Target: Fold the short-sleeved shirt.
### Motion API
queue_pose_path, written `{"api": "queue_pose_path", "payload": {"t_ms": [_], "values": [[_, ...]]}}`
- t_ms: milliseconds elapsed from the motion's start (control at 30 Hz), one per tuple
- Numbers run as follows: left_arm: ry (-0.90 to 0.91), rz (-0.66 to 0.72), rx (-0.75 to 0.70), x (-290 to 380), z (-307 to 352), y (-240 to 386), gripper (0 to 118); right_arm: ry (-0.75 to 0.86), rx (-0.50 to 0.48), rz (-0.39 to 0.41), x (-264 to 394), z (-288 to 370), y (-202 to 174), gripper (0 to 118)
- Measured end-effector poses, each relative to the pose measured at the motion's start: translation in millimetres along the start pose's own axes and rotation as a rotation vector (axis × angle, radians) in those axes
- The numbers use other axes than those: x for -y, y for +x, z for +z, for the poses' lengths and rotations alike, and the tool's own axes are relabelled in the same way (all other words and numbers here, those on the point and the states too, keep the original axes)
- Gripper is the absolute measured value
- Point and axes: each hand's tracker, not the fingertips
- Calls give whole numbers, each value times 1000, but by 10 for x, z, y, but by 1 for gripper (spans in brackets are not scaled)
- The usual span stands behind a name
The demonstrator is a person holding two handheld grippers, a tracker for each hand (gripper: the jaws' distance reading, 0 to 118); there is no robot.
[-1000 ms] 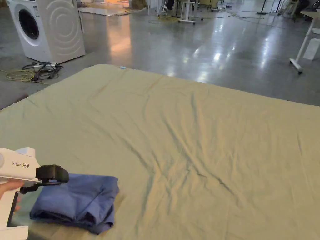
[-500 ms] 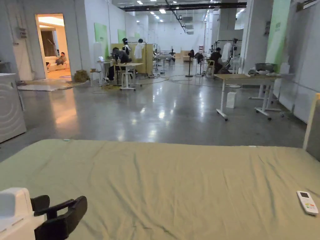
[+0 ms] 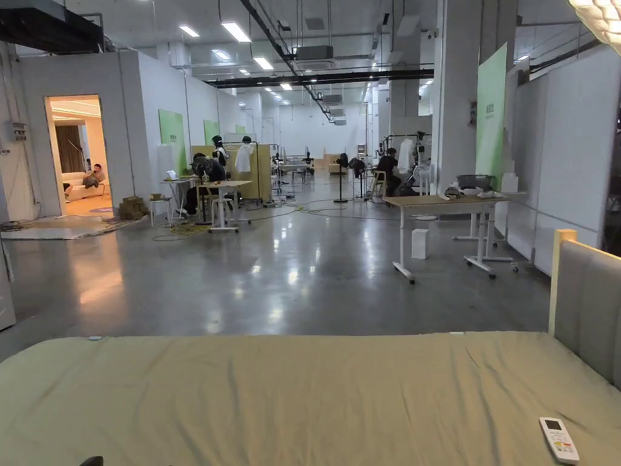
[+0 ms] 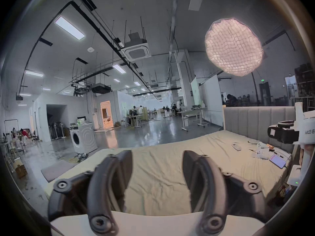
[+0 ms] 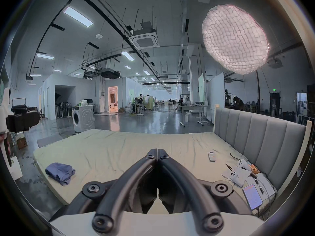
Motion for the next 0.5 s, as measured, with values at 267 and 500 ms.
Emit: {"api": "queue_pose_path", "payload": {"t_ms": [267, 500], "values": [[-75, 23, -23, 124, 139, -128, 0, -3, -25, -31, -8, 143, 5, 0], [-60, 76, 7, 85, 179, -79, 0, -25, -54, -23, 17, 159, -46, 0]]}}
